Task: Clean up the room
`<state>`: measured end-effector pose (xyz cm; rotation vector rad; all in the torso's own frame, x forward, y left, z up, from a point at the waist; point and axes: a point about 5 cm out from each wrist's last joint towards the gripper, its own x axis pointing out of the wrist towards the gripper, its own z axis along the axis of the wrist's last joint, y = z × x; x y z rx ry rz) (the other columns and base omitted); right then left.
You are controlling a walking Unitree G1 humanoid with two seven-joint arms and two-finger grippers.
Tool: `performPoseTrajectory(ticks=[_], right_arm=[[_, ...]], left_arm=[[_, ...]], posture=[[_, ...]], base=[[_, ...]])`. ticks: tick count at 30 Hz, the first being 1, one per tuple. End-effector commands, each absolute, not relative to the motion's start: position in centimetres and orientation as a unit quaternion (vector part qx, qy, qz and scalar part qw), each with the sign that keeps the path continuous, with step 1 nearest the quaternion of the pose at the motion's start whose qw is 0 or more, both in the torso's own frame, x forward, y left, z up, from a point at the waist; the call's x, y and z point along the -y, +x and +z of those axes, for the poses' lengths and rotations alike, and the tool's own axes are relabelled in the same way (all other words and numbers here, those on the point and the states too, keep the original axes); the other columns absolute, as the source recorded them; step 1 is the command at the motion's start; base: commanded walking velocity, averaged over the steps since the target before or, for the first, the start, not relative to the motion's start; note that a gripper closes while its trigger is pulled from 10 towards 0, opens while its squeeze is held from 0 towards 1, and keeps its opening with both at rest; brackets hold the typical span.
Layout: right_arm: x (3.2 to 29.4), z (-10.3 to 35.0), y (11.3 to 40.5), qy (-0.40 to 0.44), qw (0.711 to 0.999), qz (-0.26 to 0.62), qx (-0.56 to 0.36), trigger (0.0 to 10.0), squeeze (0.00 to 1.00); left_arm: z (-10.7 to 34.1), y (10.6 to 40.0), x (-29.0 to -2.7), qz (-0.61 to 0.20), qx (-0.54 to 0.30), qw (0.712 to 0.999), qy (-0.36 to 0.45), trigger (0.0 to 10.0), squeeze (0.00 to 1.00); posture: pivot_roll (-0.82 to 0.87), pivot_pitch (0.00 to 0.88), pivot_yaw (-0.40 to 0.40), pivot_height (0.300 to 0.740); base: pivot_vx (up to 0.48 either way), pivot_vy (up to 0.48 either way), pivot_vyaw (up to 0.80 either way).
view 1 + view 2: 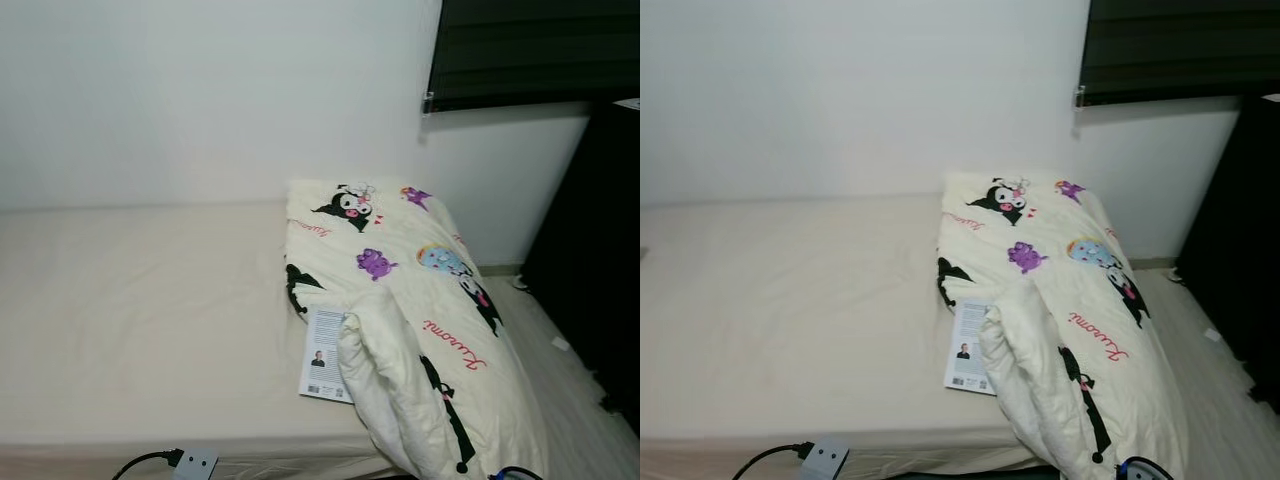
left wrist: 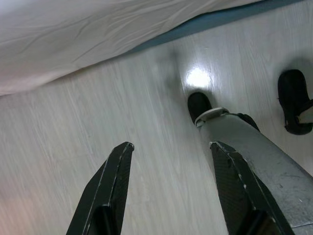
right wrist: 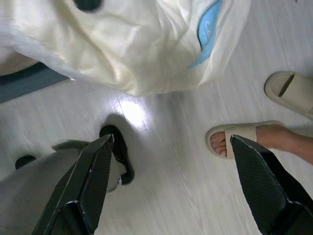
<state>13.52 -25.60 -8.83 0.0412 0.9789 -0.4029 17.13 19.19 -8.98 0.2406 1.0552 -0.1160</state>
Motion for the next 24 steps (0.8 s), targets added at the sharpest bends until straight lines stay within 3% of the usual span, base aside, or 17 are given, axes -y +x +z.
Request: performPoseTrajectory(ticks=[1, 2, 3, 6, 8, 16, 22, 24], right_arm=[[25.3, -8.5, 14.4, 0.03, 0.882, -0.181, -0.435, 10.0, 0.0], [26.5, -6.5, 17.8, 0.029, 0.907, -0.179, -0.381, 10.0, 0.0], [26.5, -6.5, 17.8, 0.029, 0.907, -0.179, -0.381, 10.0, 0.0], [28.4, -1.1, 24.7, 0.023, 0.947, -0.169, -0.272, 10.0, 0.0], [28.9, 0.8, 26.5, 0.016, 0.956, -0.169, -0.237, 10.0, 0.0], [30.1, 5.0, 29.4, 0.005, 0.974, -0.167, -0.153, 10.0, 0.0], [30.0, 7.6, 30.8, 0.009, 0.985, -0.142, -0.102, 10.0, 0.0], [29.9, 7.7, 30.9, 0.009, 0.985, -0.138, -0.101, 10.0, 0.0]], left_arm=[[-8.9, 17.0, -19.9, -0.05, -0.503, 0.854, 0.12, 10.0, 0.0], [-8.9, 17.1, -19.9, -0.049, -0.501, 0.856, 0.115, 10.0, 0.0], [-8.9, 17.1, -19.9, -0.049, -0.501, 0.856, 0.115, 10.0, 0.0], [-8.7, 17.5, -19.7, -0.042, -0.487, 0.868, 0.086, 10.0, 0.0], [-8.3, 18.3, -19.4, -0.036, -0.471, 0.879, 0.058, 10.0, 0.0], [-6.3, 22.0, -17.7, -0.058, -0.401, 0.912, -0.07, 10.0, 0.0], [-2.2, 27.1, -13.8, -0.187, -0.297, 0.917, -0.192, 10.0, 0.0], [-1.7, 27.5, -13.1, -0.204, -0.286, 0.914, -0.203, 10.0, 0.0]], posture=[[-0.07, 0.0, 0.033, 0.716], [-0.07, 0.0, 0.033, 0.716], [-0.07, 0.0, 0.033, 0.716], [-0.07, 0.0, 0.034, 0.716], [-0.07, 0.0, 0.032, 0.711], [-0.07, 0.0, 0.028, 0.681], [-0.08, 0.0, 0.03, 0.646], [-0.08, 0.0, 0.03, 0.641]], base=[[0.0, 0.0, 0.0], [0.0, 0.0, 0.0], [0.0, 0.0, 0.0], [0.0, 0.0, 0.0], [0.0, 0.0, 0.0], [0.0, 0.0, 0.0], [0.0, 0.0, 0.0], [0.0, 0.0, 0.0]])
